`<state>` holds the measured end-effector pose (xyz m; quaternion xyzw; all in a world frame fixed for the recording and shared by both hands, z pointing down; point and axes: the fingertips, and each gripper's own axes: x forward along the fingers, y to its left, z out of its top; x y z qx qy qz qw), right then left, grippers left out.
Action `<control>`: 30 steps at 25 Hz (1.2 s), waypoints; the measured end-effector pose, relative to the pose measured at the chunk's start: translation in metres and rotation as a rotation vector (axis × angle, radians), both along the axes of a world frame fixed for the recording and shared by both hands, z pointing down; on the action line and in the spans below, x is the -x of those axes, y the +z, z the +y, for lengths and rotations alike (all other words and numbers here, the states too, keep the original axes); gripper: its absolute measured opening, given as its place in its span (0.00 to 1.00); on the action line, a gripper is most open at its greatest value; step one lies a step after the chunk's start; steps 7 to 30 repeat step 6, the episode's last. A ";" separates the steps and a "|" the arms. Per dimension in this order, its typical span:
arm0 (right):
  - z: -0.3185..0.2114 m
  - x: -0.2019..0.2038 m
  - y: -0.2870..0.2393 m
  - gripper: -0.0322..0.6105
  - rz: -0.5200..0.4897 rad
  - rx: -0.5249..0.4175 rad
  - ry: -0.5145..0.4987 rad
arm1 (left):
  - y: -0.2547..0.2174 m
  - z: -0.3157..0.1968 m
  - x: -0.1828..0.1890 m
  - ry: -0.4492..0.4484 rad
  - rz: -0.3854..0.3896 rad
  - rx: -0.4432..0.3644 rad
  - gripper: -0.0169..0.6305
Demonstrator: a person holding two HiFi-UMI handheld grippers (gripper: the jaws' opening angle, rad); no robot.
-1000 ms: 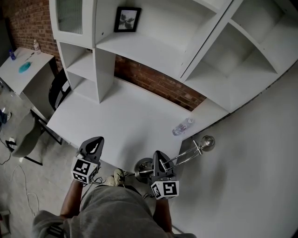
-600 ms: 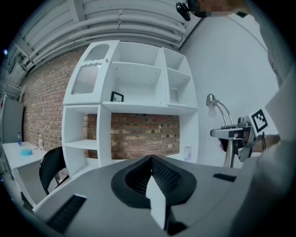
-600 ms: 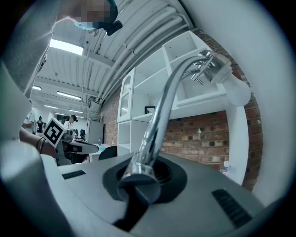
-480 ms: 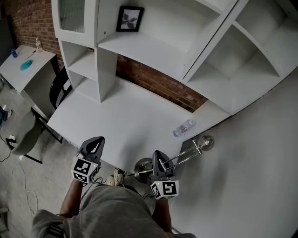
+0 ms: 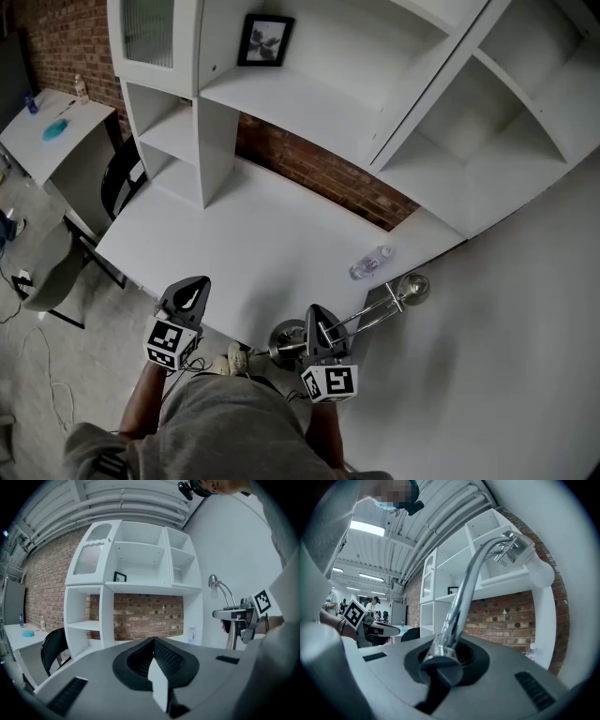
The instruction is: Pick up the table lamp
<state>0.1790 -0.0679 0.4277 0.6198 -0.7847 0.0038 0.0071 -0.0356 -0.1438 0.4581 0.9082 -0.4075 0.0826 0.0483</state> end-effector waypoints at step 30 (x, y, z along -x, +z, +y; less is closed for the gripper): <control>-0.002 0.001 0.003 0.08 0.010 -0.009 -0.011 | 0.003 -0.003 0.001 -0.009 -0.007 0.003 0.03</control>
